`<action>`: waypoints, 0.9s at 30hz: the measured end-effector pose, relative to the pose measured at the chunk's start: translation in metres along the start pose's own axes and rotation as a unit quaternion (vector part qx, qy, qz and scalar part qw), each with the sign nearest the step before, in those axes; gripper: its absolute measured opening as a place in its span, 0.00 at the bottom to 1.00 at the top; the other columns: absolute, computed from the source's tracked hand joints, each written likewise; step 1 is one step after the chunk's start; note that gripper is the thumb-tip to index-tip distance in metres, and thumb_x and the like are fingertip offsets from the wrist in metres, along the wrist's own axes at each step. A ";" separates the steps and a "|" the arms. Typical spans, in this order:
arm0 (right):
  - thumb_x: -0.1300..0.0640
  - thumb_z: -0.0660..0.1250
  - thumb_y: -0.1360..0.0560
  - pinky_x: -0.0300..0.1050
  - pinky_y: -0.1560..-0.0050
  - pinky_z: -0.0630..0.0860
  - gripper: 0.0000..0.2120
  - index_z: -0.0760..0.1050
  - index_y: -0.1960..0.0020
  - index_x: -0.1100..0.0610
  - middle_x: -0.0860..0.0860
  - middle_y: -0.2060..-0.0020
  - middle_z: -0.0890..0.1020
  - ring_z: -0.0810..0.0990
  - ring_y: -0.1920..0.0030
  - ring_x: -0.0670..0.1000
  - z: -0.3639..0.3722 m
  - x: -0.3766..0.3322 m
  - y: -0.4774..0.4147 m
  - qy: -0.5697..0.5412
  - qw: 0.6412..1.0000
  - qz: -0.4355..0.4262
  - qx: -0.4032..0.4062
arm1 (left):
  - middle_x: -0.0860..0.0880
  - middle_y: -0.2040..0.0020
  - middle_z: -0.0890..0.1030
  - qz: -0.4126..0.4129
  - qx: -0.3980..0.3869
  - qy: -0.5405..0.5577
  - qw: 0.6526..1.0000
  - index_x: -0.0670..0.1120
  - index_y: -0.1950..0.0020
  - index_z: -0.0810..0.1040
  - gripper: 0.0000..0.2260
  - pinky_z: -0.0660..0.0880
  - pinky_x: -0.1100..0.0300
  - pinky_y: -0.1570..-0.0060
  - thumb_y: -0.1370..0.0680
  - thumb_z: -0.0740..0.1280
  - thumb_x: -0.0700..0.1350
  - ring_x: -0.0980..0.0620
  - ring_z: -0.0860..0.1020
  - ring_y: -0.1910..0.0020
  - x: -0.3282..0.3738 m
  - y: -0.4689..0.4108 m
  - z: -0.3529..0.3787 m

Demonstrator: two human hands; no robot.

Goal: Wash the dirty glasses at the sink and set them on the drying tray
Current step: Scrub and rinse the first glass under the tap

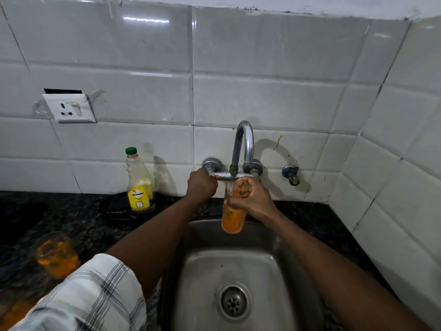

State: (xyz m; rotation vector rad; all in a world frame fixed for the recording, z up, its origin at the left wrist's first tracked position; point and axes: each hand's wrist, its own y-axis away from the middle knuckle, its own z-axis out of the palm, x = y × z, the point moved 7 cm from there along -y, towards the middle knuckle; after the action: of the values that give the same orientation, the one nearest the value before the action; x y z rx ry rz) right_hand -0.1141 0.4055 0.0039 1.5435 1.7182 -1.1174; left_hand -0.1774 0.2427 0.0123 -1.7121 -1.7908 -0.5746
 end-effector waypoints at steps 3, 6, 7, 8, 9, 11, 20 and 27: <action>0.53 0.81 0.37 0.42 0.53 0.78 0.28 0.73 0.41 0.54 0.48 0.51 0.82 0.81 0.51 0.47 0.000 0.000 0.001 -0.002 1.000 0.001 0.003 | 0.41 0.56 0.85 -0.029 0.020 0.045 0.998 0.37 0.51 0.81 0.16 0.81 0.54 0.55 0.19 0.64 0.51 0.44 0.84 0.57 -0.006 -0.006 0.000; 0.54 0.81 0.36 0.42 0.52 0.78 0.28 0.73 0.40 0.54 0.48 0.50 0.81 0.81 0.50 0.47 -0.001 -0.001 0.003 -0.005 1.000 0.002 0.007 | 0.42 0.65 0.85 -0.085 0.010 0.135 0.987 0.38 0.59 0.82 0.19 0.82 0.55 0.57 0.19 0.66 0.53 0.47 0.82 0.69 -0.020 -0.007 0.001; 0.54 0.81 0.36 0.41 0.53 0.77 0.28 0.73 0.40 0.54 0.48 0.50 0.81 0.81 0.50 0.47 -0.001 -0.001 0.004 -0.005 1.000 0.003 0.007 | 0.41 0.65 0.84 -0.094 0.009 0.157 0.983 0.38 0.61 0.82 0.19 0.82 0.55 0.57 0.19 0.66 0.52 0.47 0.82 0.69 -0.024 -0.006 0.001; 0.55 0.81 0.36 0.40 0.54 0.77 0.28 0.73 0.40 0.54 0.47 0.51 0.81 0.81 0.51 0.46 -0.001 -0.002 0.006 -0.006 1.000 0.005 0.005 | 0.41 0.64 0.85 -0.100 0.008 0.169 0.981 0.38 0.61 0.82 0.19 0.82 0.55 0.57 0.19 0.66 0.51 0.45 0.83 0.68 -0.026 -0.004 0.001; 0.55 0.81 0.36 0.41 0.54 0.78 0.28 0.73 0.41 0.53 0.46 0.51 0.81 0.81 0.51 0.45 -0.001 -0.002 0.007 -0.008 1.000 0.006 0.004 | 0.40 0.63 0.85 -0.101 0.011 0.177 0.979 0.37 0.59 0.83 0.18 0.82 0.54 0.57 0.19 0.66 0.51 0.44 0.84 0.66 -0.029 -0.004 0.001; 0.55 0.81 0.36 0.44 0.51 0.80 0.28 0.73 0.41 0.53 0.46 0.51 0.82 0.82 0.51 0.46 -0.002 -0.002 0.009 -0.011 1.000 0.013 0.005 | 0.38 0.60 0.85 -0.113 0.008 0.193 0.975 0.36 0.56 0.83 0.18 0.83 0.52 0.55 0.19 0.66 0.51 0.41 0.85 0.61 -0.032 -0.005 0.004; 0.52 0.81 0.37 0.44 0.52 0.80 0.27 0.73 0.42 0.52 0.46 0.51 0.82 0.82 0.52 0.46 -0.003 -0.006 0.019 -0.015 1.000 0.023 0.001 | 0.39 0.45 0.82 -0.254 -0.166 0.364 0.881 0.42 0.37 0.78 0.25 0.79 0.46 0.45 0.21 0.62 0.62 0.40 0.81 0.48 -0.055 0.042 0.092; 0.49 0.80 0.38 0.51 0.50 0.82 0.25 0.75 0.45 0.50 0.49 0.52 0.83 0.82 0.51 0.50 -0.001 0.009 0.022 -0.042 0.997 0.065 0.003 | 0.39 0.57 0.80 -0.276 -0.386 0.547 0.690 0.38 0.43 0.79 0.30 0.75 0.56 0.63 0.21 0.54 0.63 0.45 0.78 0.60 -0.030 0.100 0.126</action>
State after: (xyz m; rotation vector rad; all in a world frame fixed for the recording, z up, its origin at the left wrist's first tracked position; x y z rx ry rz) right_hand -0.0943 0.4110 -0.0078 1.5650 1.5372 -1.1055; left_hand -0.0933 0.3126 -0.1088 -0.6863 -1.0749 -2.2749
